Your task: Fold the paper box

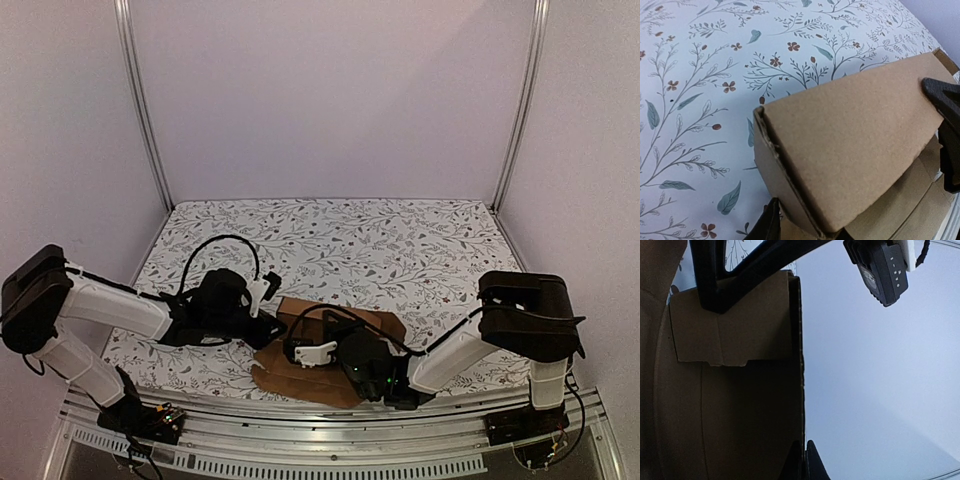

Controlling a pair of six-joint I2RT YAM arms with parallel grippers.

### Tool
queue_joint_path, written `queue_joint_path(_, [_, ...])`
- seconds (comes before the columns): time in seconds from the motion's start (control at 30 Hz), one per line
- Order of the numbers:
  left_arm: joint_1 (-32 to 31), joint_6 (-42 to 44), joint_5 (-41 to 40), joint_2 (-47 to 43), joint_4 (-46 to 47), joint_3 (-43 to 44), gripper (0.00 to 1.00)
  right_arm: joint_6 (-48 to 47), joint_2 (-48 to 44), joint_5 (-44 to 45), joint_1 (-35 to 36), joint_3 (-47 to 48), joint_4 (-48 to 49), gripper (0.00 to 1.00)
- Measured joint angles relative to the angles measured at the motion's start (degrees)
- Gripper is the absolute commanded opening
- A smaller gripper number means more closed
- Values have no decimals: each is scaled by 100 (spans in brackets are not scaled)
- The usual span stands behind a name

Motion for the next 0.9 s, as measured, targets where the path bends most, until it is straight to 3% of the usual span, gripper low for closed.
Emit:
queue_joint_path(0.5, [-120,-4,-339,225,184,122,26,105,103,190,44,107,-68,0])
queue_joint_path(0.9, [-188,-2,-844,348,321,190,8,415,120,264,72,262,-417,9])
